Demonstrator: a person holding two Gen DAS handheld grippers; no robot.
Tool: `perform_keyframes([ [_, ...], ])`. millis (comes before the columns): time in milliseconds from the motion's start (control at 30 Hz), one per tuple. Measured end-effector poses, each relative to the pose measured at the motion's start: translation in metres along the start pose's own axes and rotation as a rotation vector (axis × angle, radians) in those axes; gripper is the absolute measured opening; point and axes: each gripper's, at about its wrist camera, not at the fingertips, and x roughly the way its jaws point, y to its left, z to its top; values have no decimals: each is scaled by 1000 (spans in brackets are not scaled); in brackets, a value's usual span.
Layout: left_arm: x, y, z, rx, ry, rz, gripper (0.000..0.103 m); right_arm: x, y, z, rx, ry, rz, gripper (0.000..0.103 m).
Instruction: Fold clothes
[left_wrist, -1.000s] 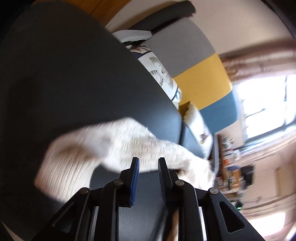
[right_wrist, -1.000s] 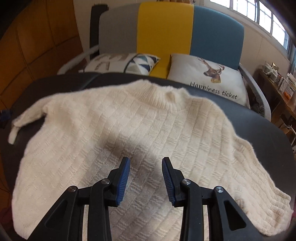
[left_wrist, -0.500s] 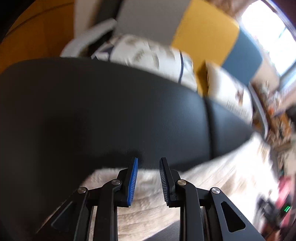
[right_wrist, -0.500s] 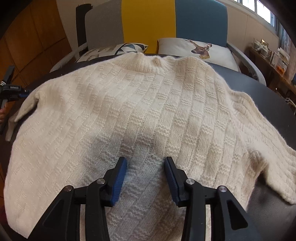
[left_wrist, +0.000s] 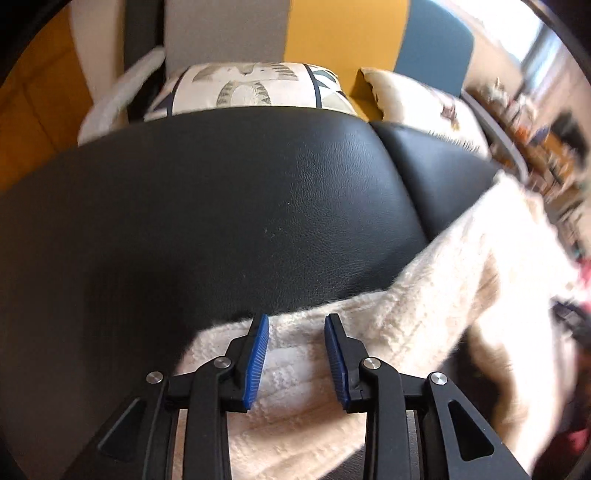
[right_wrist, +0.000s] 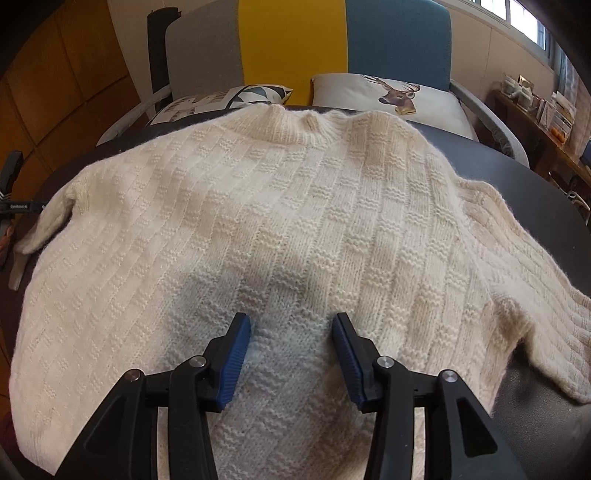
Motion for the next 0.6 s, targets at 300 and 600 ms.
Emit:
perform_keyframes([
  [300, 5, -8, -10, 157, 41, 9, 36, 1, 0, 0, 3, -6, -2, 48],
  [600, 2, -33, -33, 237, -53, 185, 23, -1, -1, -3, -3, -12, -25, 48],
])
